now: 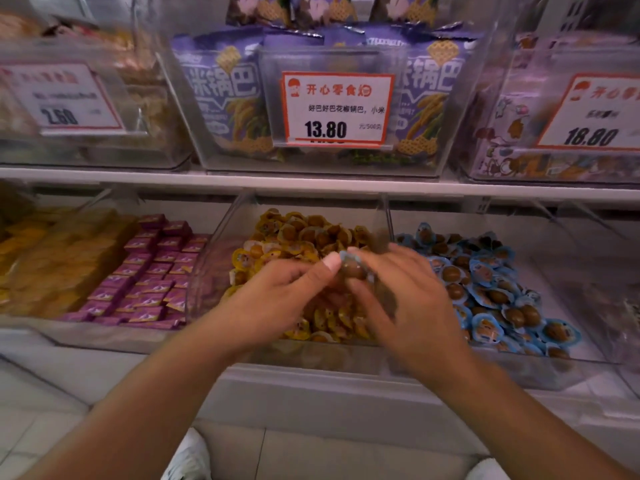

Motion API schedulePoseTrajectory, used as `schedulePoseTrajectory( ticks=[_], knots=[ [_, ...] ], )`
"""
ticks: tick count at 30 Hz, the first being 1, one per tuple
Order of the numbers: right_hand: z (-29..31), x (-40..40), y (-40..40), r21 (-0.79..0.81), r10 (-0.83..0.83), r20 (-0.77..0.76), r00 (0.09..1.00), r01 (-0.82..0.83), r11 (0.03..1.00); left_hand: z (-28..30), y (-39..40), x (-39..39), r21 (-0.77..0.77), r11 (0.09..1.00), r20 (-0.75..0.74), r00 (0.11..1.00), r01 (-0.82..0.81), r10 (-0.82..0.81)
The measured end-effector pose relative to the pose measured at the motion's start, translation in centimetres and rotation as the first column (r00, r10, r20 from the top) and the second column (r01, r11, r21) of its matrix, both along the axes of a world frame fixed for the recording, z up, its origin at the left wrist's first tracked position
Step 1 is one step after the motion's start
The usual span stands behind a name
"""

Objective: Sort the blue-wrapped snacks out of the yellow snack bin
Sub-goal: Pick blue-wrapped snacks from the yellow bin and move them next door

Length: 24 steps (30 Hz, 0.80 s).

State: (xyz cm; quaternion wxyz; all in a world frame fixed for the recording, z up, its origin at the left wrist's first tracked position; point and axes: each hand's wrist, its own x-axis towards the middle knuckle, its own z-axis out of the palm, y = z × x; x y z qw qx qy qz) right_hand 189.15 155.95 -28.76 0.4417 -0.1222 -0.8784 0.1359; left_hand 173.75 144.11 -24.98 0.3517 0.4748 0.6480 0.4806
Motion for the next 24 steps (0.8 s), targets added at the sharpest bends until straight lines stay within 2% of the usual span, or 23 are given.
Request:
schedulePoseTrajectory(
  ticks=[1, 2, 3, 4, 6, 7, 8, 11, 12, 14, 16, 18, 20, 22, 24],
  knots=[
    [0.3, 0.3, 0.5, -0.022, -0.039, -0.008, 0.999, 0.039, 0.999, 0.1, -0.8, -0.5, 0.041, 0.999, -0.084, 0.996, -0.026, 0.029],
    [0.7, 0.9, 1.3, -0.052, -0.1, -0.011, 0.995, 0.1, 0.994, 0.2, -1.7, -1.4, 0.111, 0.988, -0.193, 0.973, -0.11, 0.13],
    [0.9, 1.5, 2.4, -0.086, -0.178, -0.003, 0.984, 0.177, 0.981, 0.1, -2.8, -2.7, 0.205, 0.948, -0.304, 0.905, -0.242, 0.297],
    [0.9, 2.3, 3.7, -0.119, -0.261, 0.035, 0.965, 0.264, 0.957, -0.3, -4.1, -4.2, 0.31, 0.873, -0.37, 0.798, -0.377, 0.476],
    [0.7, 3.7, 5.8, -0.143, -0.396, 0.227, 0.89, 0.433, 0.89, -1.6, -7.1, -6.9, 0.414, 0.721, -0.381, 0.614, -0.555, 0.692],
    [0.5, 4.3, 6.2, -0.128, -0.438, 0.324, 0.838, 0.498, 0.858, -2.7, -8.3, -8.0, 0.399, 0.692, -0.38, 0.578, -0.602, 0.722],
    [0.3, 4.7, 6.3, -0.102, -0.47, 0.355, 0.808, 0.533, 0.84, -3.8, -9.2, -8.8, 0.363, 0.694, -0.4, 0.569, -0.622, 0.719],
    [1.5, 3.7, 3.8, -0.05, -0.432, 0.222, 0.874, 0.452, 0.89, -6.3, -9.8, -10.2, 0.238, 0.746, -0.478, 0.594, -0.622, 0.647],
    [2.3, 2.6, 2.4, -0.084, -0.35, 0.228, 0.909, 0.376, 0.923, -6.6, -9.5, -10.5, 0.207, 0.765, -0.477, 0.62, -0.61, 0.623],
    [3.5, -1.3, -0.8, -0.23, -0.13, 0.361, 0.923, 0.223, 0.947, -6.5, -8.6, -10.8, 0.179, 0.811, -0.497, 0.66, -0.557, 0.564],
    [3.2, -6.2, -3.4, -0.3, 0.034, 0.561, 0.827, 0.165, 0.94, -6.4, -7.7, -11.2, 0.158, 0.868, -0.521, 0.708, -0.47, 0.478],
    [1.6, -11.1, -5.1, -0.264, 0.087, 0.745, 0.661, 0.172, 0.949, -6.3, -7.1, -11.6, 0.127, 0.905, -0.489, 0.768, -0.407, 0.414],
    [-0.2, -14.7, -6.2, -0.257, 0.088, 0.857, 0.507, 0.274, 0.927, -6.2, -6.7, -11.9, 0.101, 0.908, -0.437, 0.801, -0.407, 0.408],
    [-1.4, -16.8, -6.1, -0.256, 0.06, 0.891, 0.451, 0.388, 0.885, -6.2, -6.6, -12.0, 0.103, 0.901, -0.423, 0.801, -0.422, 0.423],
    [-2.3, -18.0, -5.6, -0.251, 0.026, 0.894, 0.447, 0.451, 0.856, -6.3, -6.5, -12.0, 0.123, 0.901, -0.438, 0.792, -0.416, 0.425]
  ],
)
